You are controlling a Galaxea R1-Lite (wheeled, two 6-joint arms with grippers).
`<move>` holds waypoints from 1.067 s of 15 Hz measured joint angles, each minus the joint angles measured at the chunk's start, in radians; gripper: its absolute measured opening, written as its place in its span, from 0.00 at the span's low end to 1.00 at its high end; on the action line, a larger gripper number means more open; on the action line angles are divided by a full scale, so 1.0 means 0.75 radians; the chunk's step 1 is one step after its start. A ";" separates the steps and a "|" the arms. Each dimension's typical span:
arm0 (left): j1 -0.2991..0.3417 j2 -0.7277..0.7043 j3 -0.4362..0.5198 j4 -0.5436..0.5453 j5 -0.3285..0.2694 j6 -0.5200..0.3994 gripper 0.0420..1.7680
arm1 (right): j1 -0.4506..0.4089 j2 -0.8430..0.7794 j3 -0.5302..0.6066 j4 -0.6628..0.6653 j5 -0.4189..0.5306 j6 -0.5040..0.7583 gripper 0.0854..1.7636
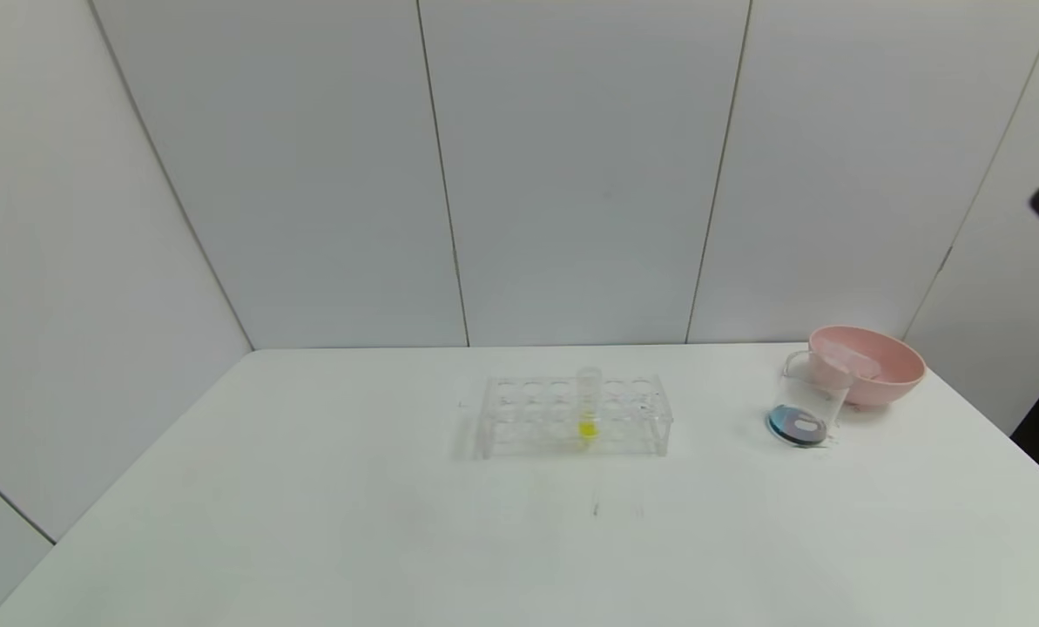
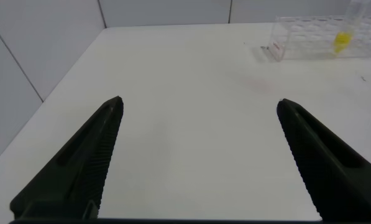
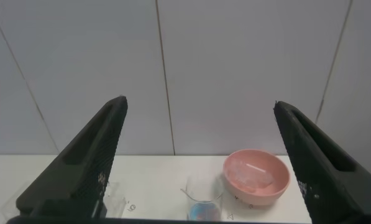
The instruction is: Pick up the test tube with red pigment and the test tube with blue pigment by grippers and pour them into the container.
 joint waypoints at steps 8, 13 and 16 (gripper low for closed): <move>0.000 0.000 0.000 0.000 0.000 0.001 1.00 | -0.037 -0.872 0.248 0.333 0.105 -0.031 0.96; 0.000 0.000 0.000 0.000 0.000 0.001 1.00 | -0.040 -1.340 0.376 0.546 0.127 -0.056 0.96; 0.000 0.000 0.000 0.000 0.000 0.000 1.00 | -0.044 -1.460 0.597 0.502 0.129 -0.096 0.96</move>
